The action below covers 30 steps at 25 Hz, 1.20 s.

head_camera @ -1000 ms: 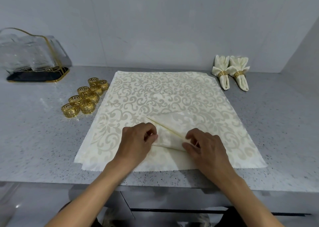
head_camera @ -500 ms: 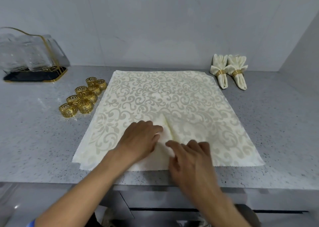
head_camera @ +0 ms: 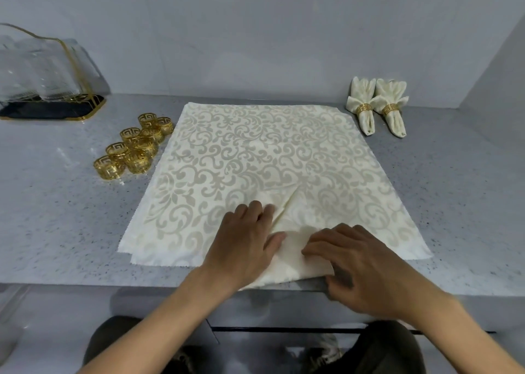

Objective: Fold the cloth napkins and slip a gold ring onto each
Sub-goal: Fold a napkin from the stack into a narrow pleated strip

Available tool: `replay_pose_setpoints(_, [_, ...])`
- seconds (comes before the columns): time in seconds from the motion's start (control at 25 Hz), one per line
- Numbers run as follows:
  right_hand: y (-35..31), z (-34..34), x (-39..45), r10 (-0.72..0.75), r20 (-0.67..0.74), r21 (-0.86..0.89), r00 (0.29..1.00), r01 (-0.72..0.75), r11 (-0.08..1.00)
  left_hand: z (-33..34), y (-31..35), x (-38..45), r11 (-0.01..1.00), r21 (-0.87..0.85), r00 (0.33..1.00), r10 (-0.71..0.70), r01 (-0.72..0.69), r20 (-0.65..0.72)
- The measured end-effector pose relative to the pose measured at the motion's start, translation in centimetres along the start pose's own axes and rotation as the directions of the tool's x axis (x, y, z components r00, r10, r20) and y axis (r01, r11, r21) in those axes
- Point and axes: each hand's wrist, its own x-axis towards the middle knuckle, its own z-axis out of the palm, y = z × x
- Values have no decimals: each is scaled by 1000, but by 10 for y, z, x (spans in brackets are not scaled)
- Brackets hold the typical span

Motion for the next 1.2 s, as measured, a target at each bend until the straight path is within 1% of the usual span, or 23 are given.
replay_pose_setpoints(0.04, [2,2,1,-16,3,-29,1000,16,999,2,1,-1,1000,19,999,-3,4,-44])
replay_pose_setpoints(0.12, [-1,4,5,-92,-54,-110,994,86,990,4,2,-1,999,46,994,-6,11,-109])
replay_pose_setpoints(0.16, [-2,4,9,-124,-83,-136,989,113,984,3,3,-1,997,69,993,-11,19,-119])
replay_pose_setpoints(0.2, [-4,2,14,-134,-105,-121,985,121,985,2,4,0,996,85,993,-17,27,-118])
replay_pose_setpoints(0.24, [-4,-1,21,-110,-122,-56,986,104,993,0,5,0,996,86,992,-16,27,-121])
replay_pose_setpoints(0.32, [-3,-9,36,11,-135,148,991,9,989,-2,6,-3,999,32,986,12,-6,-168])
replay_pose_setpoints(0.4, [1,-10,48,129,-103,378,986,-81,922,-5,4,-7,995,-60,976,61,-75,-208])
replay_pose_setpoints(0.44, [2,-8,52,169,-103,453,980,-105,885,-7,2,-8,990,-104,976,70,-93,-206])
replay_pose_setpoints(0.48, [2,-5,54,208,-104,493,973,-131,860,-10,1,-10,978,-188,981,51,-86,-185])
replay_pose_setpoints(0.56, [2,2,58,294,-96,533,951,-200,822,-14,-3,-10,921,-390,995,-24,-17,-98])
replay_pose_setpoints(0.6, [1,5,60,338,-91,546,937,-237,804,-16,-7,-8,896,-444,999,-29,7,-43])
replay_pose_setpoints(0.64, [0,9,62,379,-90,556,921,-270,786,-17,-8,-7,894,-447,1000,-20,10,-17])
replay_pose_setpoints(0.72, [-3,15,67,443,-117,567,889,-306,765,-15,-11,-5,907,-420,1000,-8,-2,-23])
replay_pose_setpoints(0.8, [-7,20,70,468,-145,572,872,-312,758,-15,-12,-5,903,-429,1000,-12,2,-21])
replay_pose_setpoints(0.88, [-8,25,73,499,-147,565,854,-342,751,-15,-13,-4,902,-431,1000,17,-24,-21])
replay_pose_setpoints(0.92, [-9,26,73,517,-163,546,840,-360,756,-15,-14,-3,901,-433,999,32,-37,-19])
replay_pose_setpoints(0.96, [-10,26,72,529,-222,497,819,-372,784,-17,-15,-2,897,-440,999,40,-37,-1])
replay_pose_setpoints(1.0, [-13,26,68,516,-329,409,791,-373,833,-18,-17,0,890,-455,999,43,-26,28])
replay_pose_setpoints(1.04, [-18,26,62,464,-449,304,763,-358,883,-20,-17,3,883,-470,997,47,-13,60])
replay_pose_setpoints(1.08, [-29,26,54,378,-538,218,753,-308,926,-22,-18,6,874,-486,995,49,2,92])
replay_pose_setpoints(1.12, [-46,28,45,274,-559,164,782,-219,962,-25,-19,8,865,-502,991,53,15,121])
replay_pose_setpoints(1.16, [-65,32,37,147,-524,131,839,-92,987,-26,-19,11,853,-522,988,57,25,142])
replay_pose_setpoints(1.2, [-83,37,31,43,-455,108,889,8,994,-28,-20,13,842,-538,986,56,38,157])
